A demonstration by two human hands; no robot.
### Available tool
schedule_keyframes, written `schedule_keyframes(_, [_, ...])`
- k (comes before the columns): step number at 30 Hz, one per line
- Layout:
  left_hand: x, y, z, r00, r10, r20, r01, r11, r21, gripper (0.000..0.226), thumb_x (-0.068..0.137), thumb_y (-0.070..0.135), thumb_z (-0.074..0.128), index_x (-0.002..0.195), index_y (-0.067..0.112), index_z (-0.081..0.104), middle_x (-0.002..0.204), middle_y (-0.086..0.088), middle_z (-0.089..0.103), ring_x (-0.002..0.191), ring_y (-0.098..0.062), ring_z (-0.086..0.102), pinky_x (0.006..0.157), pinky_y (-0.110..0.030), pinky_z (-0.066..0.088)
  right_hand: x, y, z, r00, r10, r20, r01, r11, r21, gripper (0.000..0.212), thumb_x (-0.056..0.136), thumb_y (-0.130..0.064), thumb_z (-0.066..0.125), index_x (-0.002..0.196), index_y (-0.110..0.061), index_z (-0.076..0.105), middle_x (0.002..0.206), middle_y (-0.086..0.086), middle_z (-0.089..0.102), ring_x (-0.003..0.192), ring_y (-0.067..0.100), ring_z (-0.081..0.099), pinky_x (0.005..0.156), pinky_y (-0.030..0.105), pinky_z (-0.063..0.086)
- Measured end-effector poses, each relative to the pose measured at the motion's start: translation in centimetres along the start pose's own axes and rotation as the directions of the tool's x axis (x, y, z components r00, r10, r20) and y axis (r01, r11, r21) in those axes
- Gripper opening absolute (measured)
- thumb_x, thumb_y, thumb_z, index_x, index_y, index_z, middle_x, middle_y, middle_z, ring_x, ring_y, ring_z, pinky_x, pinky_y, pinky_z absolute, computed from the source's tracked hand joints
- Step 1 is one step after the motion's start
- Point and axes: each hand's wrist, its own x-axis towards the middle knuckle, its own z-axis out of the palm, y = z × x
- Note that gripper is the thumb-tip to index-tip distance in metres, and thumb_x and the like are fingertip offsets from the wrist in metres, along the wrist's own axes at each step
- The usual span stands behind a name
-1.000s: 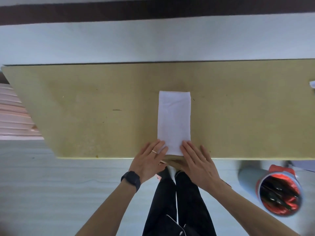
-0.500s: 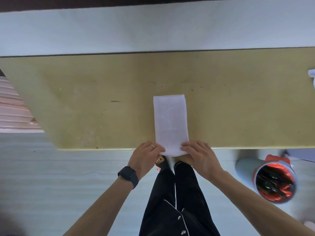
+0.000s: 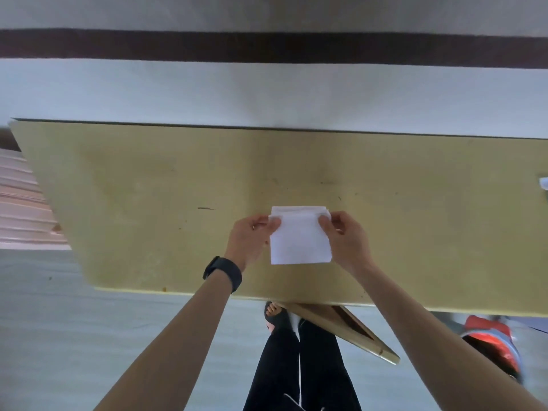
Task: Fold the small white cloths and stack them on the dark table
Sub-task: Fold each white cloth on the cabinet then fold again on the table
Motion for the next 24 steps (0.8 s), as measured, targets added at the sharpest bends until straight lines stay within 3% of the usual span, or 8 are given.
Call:
schedule_keyframes(4, [1.4,-0.7,1.5,0.998,-0.017,-0.068,0.022,0.997,0.071,0.016,0.092,0.042,0.064,0.095,0.026,0.066,0.095,0.004,0.072,0.093,-0.023,0.069,0.087,-0.046,0.058,1.1,0.7,1.5,0.998,0.041,-0.046,-0.044,0.997,-0.059,0.020,0.102,-0.037,0.045,0.097,-0.022,0.057,0.083,-0.012,0.059,0.073,0.006,0.054,0.056,0.023,0.037])
schedule_keyframes(9, [1.6,0.0,2.5,0.987,0.028,-0.161,0.010,0.972,0.235,0.029,0.095,0.048,0.055,0.107,0.024,0.065,0.097,0.006,0.069,0.087,-0.015,0.063,0.067,-0.026,0.045,1.5,1.0,2.0,0.994,0.048,-0.101,-0.056,0.995,-0.078,0.025,0.103,-0.040,0.040,0.099,-0.022,0.057,0.084,-0.010,0.061,0.077,0.010,0.057,0.059,0.029,0.042])
schedule_keyframes(14, [2.2,0.5,2.8,0.983,-0.007,-0.183,0.054,0.966,0.254,0.030,0.093,0.049,0.055,0.105,0.023,0.062,0.092,0.008,0.067,0.078,-0.009,0.060,0.059,-0.024,0.041,2.4,0.7,2.1,0.989,0.062,-0.131,-0.078,0.990,-0.119,0.028,0.101,-0.043,0.041,0.098,-0.021,0.059,0.082,-0.010,0.062,0.079,0.017,0.060,0.069,0.035,0.048])
schedule_keyframes(20, [1.9,0.6,3.2,0.977,0.019,-0.213,0.042,0.960,0.278,0.026,0.093,0.046,0.056,0.096,0.020,0.057,0.087,0.001,0.066,0.073,-0.017,0.060,0.059,-0.024,0.045,2.8,0.5,2.1,0.985,0.067,-0.162,-0.087,0.988,-0.124,0.021,0.099,-0.041,0.047,0.096,-0.021,0.054,0.080,-0.009,0.064,0.078,0.015,0.060,0.063,0.034,0.044])
schedule_keyframes(24, [2.0,0.5,3.1,0.968,0.006,-0.251,0.051,0.974,0.223,0.024,0.090,0.048,0.061,0.091,0.025,0.055,0.085,0.006,0.066,0.074,-0.011,0.061,0.060,-0.025,0.045,3.0,0.3,1.9,0.986,0.070,-0.148,-0.099,0.976,-0.196,0.019,0.098,-0.041,0.046,0.095,-0.022,0.049,0.078,-0.007,0.062,0.074,0.015,0.059,0.062,0.036,0.049])
